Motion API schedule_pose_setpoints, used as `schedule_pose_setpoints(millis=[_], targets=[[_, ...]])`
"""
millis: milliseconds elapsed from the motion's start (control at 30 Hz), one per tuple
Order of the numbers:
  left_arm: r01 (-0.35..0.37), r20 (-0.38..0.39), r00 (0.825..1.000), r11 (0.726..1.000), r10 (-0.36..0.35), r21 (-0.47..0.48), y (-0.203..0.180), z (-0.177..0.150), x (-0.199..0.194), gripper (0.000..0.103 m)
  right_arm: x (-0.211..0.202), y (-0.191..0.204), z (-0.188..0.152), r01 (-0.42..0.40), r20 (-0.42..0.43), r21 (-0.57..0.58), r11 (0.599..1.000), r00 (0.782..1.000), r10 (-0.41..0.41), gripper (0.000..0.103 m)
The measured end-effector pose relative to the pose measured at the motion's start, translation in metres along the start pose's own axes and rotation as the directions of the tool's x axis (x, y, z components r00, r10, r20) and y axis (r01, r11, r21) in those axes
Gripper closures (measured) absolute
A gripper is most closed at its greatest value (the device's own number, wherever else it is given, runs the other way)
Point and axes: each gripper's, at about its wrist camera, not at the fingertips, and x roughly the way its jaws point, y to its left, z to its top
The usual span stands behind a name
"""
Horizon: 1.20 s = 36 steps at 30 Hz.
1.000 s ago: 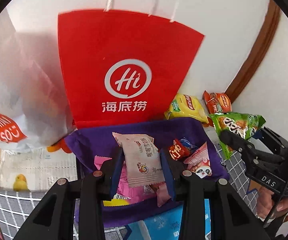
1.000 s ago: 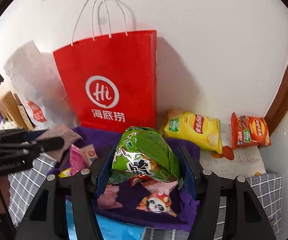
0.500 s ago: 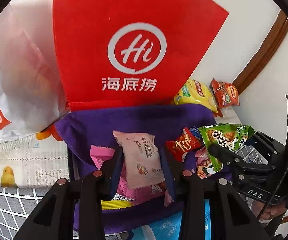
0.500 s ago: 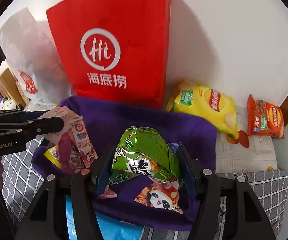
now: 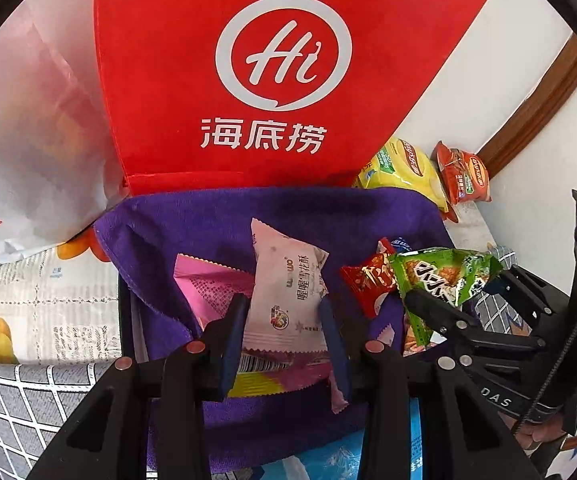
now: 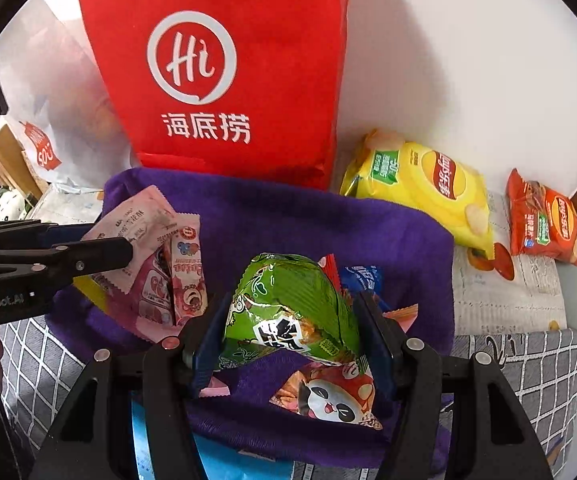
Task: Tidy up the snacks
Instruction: 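Lower the green bag with the right tool while the left tool lowers the white wrapper, then open both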
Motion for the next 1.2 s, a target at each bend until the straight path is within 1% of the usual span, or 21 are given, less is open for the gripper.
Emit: schedule_pose_setpoints(millis=[400, 600, 767, 1200], targets=[[0.026, -0.008, 1.000, 1.000, -0.026, -0.014, 0.002, 0.001, 0.004, 0.067, 0.008, 0.003, -0.001, 0.016, -0.014, -0.017, 1.000, 1.000, -0.016, 0.041], [0.026, -0.015, 1.000, 1.000, -0.026, -0.014, 0.002, 0.000, 0.007, 0.067, 0.013, 0.003, -0.002, 0.025, -0.031, -0.022, 0.999, 0.999, -0.026, 0.041], [0.027, -0.017, 0.999, 1.000, -0.027, -0.016, 0.003, 0.000, 0.008, 0.067, 0.014, 0.003, -0.002, 0.065, -0.026, -0.039, 0.997, 0.997, -0.066, 0.041], [0.022, -0.028, 0.999, 1.000, -0.022, -0.009, 0.002, -0.002, 0.010, 0.067, 0.016, 0.002, -0.003, 0.071, -0.032, -0.039, 0.997, 0.997, -0.072, 0.040]])
